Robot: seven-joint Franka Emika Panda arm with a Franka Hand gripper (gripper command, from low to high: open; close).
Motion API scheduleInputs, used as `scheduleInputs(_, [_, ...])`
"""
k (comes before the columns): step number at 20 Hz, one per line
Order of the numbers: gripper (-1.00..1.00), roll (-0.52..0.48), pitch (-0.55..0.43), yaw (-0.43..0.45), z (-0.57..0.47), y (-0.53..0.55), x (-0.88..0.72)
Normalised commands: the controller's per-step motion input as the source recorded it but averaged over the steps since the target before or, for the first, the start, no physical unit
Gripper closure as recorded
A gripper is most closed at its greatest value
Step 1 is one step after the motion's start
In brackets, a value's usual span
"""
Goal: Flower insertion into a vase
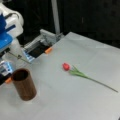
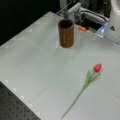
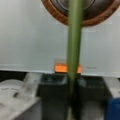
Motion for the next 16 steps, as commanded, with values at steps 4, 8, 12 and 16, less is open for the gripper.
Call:
scheduleInputs(4, [1.0,-0.081,0.004,0.1,-0.02,-0.13,-0.33])
scheduleInputs(8, [1.0,-0.12,0.1,0.108,-0.03,-0.12,-0.31])
scheduleInputs(12, [1.0,-0.121,0.296,0.099,-0.01,-0.07,-0.21])
scheduleInputs(16, [1.0,-0.117,0.387,0.071,0.02,-0.04,-0.06])
